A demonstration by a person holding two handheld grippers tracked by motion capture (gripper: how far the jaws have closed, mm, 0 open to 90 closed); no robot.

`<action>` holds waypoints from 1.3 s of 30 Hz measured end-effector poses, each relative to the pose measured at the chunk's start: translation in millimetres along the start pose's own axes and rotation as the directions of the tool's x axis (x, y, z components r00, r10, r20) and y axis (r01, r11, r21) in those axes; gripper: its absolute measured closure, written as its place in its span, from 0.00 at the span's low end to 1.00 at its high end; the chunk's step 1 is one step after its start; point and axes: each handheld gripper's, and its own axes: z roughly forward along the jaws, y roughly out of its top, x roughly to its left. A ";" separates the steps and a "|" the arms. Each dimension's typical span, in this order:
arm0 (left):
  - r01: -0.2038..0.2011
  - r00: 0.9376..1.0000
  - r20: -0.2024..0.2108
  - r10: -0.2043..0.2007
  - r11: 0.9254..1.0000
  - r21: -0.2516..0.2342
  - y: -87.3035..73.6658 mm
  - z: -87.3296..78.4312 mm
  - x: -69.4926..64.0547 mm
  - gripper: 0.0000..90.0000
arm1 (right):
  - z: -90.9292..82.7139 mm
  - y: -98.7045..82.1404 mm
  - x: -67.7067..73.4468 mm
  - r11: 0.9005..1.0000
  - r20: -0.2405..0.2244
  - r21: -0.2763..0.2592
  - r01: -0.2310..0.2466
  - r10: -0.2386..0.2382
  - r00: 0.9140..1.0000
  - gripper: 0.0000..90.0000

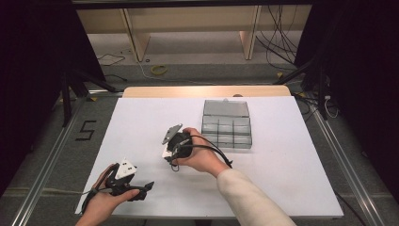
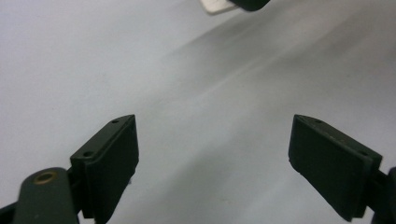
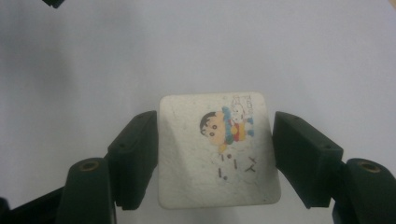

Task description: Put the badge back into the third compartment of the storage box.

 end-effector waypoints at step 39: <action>-0.010 1.000 -0.007 0.011 1.000 0.005 1.2 4.1 -1.2 0.17 | -99.0 -87.1 -49.8 0.982 0.175 -0.097 -0.160 0.175 0.969 0.38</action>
